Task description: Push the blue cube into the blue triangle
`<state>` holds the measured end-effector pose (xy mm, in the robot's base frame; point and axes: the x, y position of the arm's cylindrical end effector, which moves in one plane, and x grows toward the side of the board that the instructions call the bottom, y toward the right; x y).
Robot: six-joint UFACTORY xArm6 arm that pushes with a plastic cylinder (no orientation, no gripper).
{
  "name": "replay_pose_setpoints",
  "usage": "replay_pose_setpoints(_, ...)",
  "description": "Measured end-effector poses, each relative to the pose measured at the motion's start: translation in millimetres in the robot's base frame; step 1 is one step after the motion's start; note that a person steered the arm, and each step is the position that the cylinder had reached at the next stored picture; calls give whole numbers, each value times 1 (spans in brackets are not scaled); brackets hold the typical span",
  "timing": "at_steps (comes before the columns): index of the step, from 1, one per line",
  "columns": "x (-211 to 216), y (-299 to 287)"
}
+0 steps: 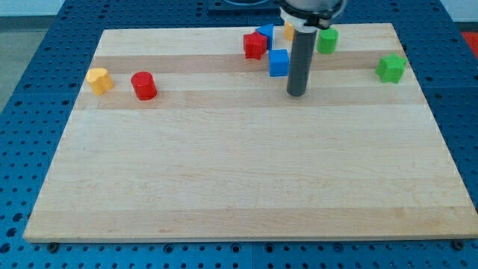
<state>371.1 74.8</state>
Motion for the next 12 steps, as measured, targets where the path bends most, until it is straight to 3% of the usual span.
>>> replay_pose_setpoints(4, -104, -21)
replay_pose_setpoints(5, -113, -21)
replay_pose_setpoints(6, -112, -21)
replay_pose_setpoints(9, -42, 41)
replay_pose_setpoints(12, -33, 110)
